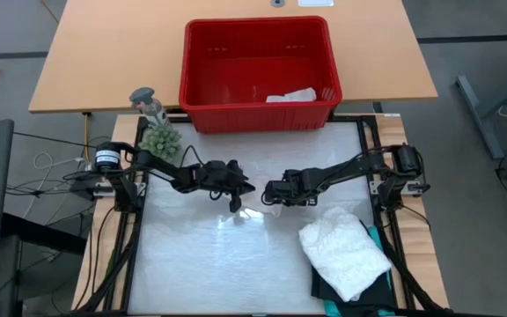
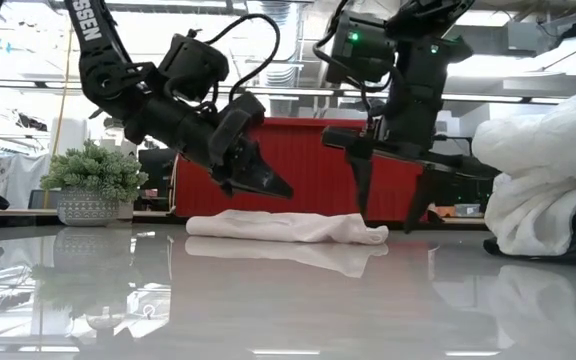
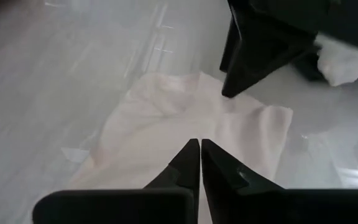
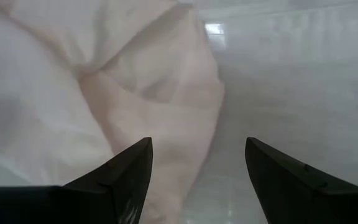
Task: Fold Laundry from Bin
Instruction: Fold the white underwear
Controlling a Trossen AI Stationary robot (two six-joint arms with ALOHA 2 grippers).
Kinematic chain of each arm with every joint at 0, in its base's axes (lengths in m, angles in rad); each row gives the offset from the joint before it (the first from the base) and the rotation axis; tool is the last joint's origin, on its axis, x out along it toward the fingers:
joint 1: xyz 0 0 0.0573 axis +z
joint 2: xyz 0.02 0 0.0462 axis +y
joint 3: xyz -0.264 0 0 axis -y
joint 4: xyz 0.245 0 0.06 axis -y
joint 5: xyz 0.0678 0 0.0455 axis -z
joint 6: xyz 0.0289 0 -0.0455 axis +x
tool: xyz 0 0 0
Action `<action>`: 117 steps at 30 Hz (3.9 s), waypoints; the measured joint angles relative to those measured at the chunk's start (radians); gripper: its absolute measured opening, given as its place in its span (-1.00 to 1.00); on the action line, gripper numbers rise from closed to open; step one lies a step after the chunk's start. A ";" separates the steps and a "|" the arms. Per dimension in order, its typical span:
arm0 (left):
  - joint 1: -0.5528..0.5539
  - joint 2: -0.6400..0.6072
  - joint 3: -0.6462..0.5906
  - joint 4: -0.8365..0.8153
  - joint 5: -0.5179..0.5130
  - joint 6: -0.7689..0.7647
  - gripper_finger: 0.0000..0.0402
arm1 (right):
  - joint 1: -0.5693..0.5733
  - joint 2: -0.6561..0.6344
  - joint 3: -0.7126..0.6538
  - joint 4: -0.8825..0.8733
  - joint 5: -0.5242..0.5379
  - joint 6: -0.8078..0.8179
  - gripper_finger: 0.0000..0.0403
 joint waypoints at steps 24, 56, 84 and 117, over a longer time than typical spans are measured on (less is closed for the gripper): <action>0.013 0.139 0.097 -0.107 0.037 -0.029 -1.00 | -0.010 0.070 0.005 0.041 -0.050 -0.090 -0.50; 0.015 0.118 0.150 -0.170 0.082 -0.093 -1.00 | -0.024 0.071 0.244 -0.235 -0.078 -0.291 -0.89; 0.053 -0.012 0.256 -0.559 -0.076 0.069 -1.00 | -0.050 0.069 0.286 -0.251 -0.057 -0.360 -0.90; 0.061 -0.053 0.103 -0.465 0.060 -0.017 -1.00 | -0.138 0.011 0.286 -0.004 -0.084 -0.481 -0.90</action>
